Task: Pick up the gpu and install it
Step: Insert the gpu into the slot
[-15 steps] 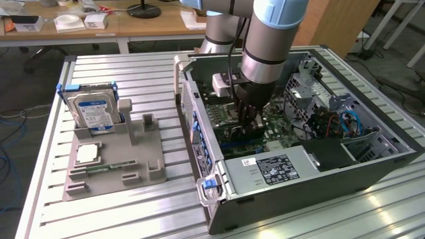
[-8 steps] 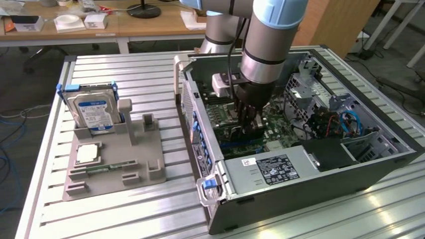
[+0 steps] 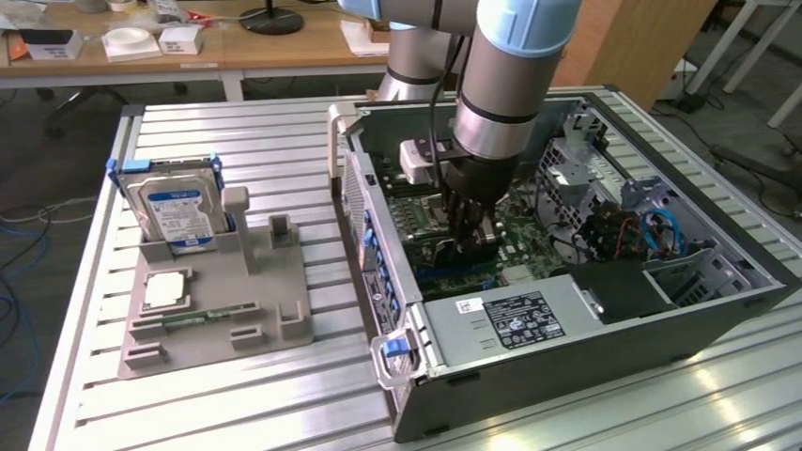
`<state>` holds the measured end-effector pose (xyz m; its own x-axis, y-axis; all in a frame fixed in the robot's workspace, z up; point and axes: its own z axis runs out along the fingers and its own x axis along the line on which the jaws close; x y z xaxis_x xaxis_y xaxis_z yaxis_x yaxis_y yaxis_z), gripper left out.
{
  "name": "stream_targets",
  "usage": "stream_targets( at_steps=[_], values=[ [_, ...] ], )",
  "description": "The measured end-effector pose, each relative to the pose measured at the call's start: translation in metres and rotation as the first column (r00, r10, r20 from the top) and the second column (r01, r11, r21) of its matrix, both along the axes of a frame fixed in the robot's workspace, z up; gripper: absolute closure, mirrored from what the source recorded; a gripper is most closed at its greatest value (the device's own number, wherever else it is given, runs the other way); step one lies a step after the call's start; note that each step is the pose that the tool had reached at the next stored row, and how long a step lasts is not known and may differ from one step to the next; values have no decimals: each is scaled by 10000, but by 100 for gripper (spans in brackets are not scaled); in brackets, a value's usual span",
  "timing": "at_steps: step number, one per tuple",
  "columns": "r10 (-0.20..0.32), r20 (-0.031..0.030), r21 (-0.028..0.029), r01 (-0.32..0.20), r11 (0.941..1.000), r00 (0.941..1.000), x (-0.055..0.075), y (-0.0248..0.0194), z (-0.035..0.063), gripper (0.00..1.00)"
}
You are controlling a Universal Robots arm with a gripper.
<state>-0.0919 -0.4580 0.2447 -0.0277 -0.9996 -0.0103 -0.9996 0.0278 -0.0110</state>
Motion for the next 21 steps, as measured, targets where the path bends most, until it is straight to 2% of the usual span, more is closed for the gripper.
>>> stream_targets(
  at_steps=[12, 16, 21],
  values=[
    [0, -8, -14, 0, 10000, 10000, -1, -1, 6, 74],
    [-1, -7, -14, 1, 10000, 10000, -1, -1, 48, 74],
    [0, -8, -14, 0, 10000, 10000, -1, -3, 49, 74]
  ],
)
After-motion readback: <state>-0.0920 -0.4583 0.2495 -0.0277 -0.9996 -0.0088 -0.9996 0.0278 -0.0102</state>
